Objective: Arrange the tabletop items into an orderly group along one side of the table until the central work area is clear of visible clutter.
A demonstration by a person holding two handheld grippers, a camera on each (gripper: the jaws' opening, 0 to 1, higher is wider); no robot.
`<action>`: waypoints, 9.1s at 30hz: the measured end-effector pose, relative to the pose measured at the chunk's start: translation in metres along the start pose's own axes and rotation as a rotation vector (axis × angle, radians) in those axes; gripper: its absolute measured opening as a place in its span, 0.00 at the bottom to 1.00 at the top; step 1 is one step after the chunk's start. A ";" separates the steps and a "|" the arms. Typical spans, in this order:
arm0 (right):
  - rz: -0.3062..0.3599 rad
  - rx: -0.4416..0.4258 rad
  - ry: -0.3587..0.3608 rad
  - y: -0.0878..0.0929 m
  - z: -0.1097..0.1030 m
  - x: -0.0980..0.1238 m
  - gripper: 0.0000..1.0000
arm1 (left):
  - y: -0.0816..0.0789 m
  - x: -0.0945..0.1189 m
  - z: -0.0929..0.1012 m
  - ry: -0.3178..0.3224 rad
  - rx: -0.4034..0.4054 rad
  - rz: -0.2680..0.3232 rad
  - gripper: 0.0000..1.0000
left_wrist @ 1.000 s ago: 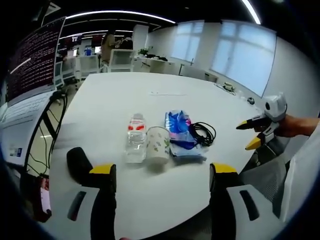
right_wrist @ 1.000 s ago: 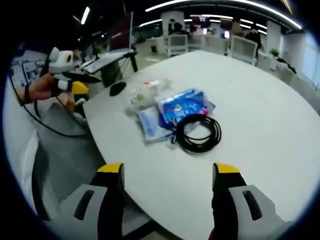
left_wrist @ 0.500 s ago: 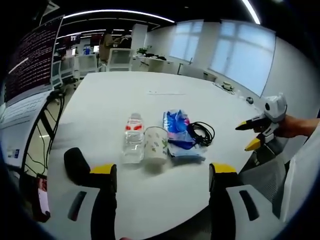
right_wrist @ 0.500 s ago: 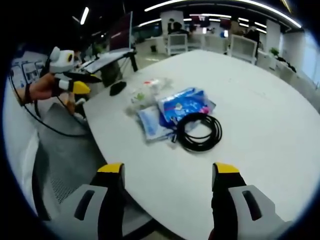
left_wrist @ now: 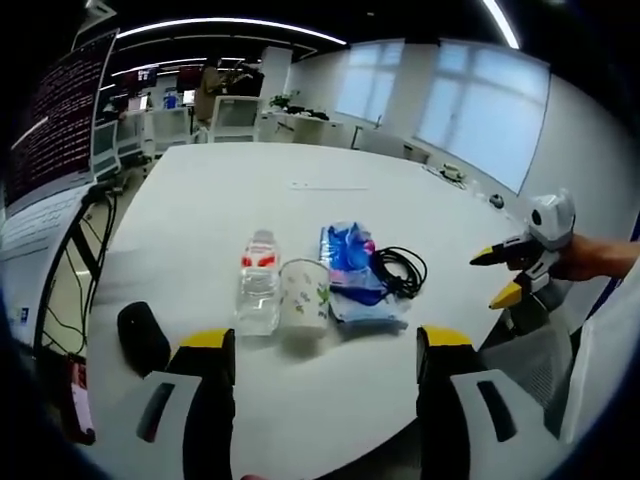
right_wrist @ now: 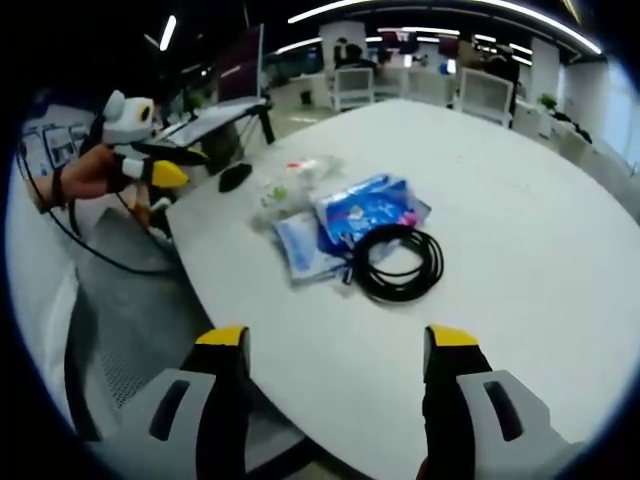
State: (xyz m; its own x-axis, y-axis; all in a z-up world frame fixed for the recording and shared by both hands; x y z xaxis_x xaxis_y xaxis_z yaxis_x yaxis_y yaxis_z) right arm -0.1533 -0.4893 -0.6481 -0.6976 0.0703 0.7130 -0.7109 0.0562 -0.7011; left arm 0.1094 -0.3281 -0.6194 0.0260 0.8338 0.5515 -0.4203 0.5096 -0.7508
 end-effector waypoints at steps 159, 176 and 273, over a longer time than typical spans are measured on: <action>0.014 -0.203 0.034 0.042 0.026 0.015 0.64 | -0.072 -0.122 -0.080 -0.251 0.083 -0.114 0.40; 0.028 -0.187 0.027 0.037 0.023 0.012 0.64 | -0.066 -0.101 -0.073 -0.254 0.053 -0.103 0.40; 0.035 -0.213 0.025 0.059 0.024 0.021 0.63 | -0.051 -0.113 -0.037 -0.360 0.128 0.064 0.40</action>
State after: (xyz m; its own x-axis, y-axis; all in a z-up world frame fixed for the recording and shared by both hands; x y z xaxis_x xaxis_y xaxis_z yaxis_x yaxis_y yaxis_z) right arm -0.2123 -0.5083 -0.6740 -0.7175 0.1001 0.6894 -0.6494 0.2621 -0.7139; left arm 0.1613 -0.4408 -0.6572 -0.3148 0.7235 0.6143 -0.5213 0.4091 -0.7489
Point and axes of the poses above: the point that each gripper's makers call its tool centre point, and the gripper's own axes: x roughly backward along the fingers, z roughly to its right, y roughly out of its underside, the point moved 5 cm from there along x, roughly backward along the fingers, and after that the axes turned 10 degrees about x, right-handed, at the moved point
